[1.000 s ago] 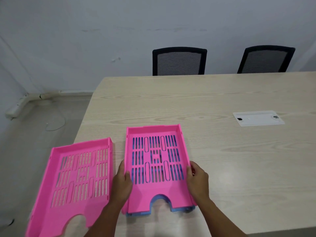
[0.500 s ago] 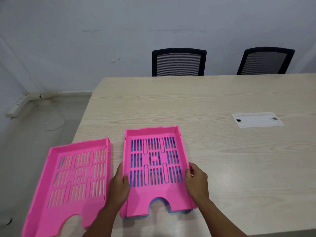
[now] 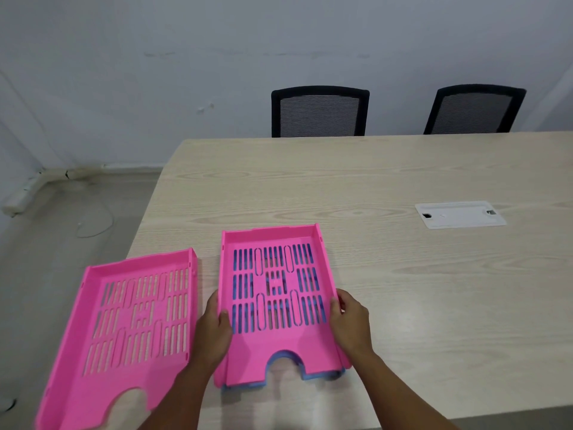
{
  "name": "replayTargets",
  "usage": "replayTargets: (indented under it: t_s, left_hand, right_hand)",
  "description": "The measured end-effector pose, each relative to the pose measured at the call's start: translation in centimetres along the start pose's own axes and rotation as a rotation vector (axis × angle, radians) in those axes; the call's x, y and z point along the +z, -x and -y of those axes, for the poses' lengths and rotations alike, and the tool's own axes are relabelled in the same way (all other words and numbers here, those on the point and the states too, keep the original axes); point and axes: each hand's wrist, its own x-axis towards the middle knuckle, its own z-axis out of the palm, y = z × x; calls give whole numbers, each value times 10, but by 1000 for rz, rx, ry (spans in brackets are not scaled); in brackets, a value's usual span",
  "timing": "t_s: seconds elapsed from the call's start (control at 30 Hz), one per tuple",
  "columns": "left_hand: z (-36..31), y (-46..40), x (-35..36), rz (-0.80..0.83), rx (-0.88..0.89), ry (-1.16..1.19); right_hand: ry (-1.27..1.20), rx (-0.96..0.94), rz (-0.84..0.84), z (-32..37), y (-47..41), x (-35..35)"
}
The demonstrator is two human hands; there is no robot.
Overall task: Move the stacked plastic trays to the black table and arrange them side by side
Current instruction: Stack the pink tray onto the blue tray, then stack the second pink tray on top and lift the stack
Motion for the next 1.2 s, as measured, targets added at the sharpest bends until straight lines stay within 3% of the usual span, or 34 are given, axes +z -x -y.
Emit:
replayTargets:
  t_s: [0.27,0.43,0.87,1.03,1.2]
  left_hand:
    - [-11,-2,-15,-53,54,35]
    - [-10,-2,-34,-135,64,71]
    - [45,23,-132,-394,-22,75]
    - [71,33,-171,-527,-34,-14]
    - [114,30,-207,-513,-171,-181]
  right_hand:
    - [17,-59,-55,19,7,7]
    - [12,-208,-44,46,6,23]
    - [60,-349,281,111,38,134]
    - [89,-358,388,136,60,170]
    - [100,-319,447,154,84,200]
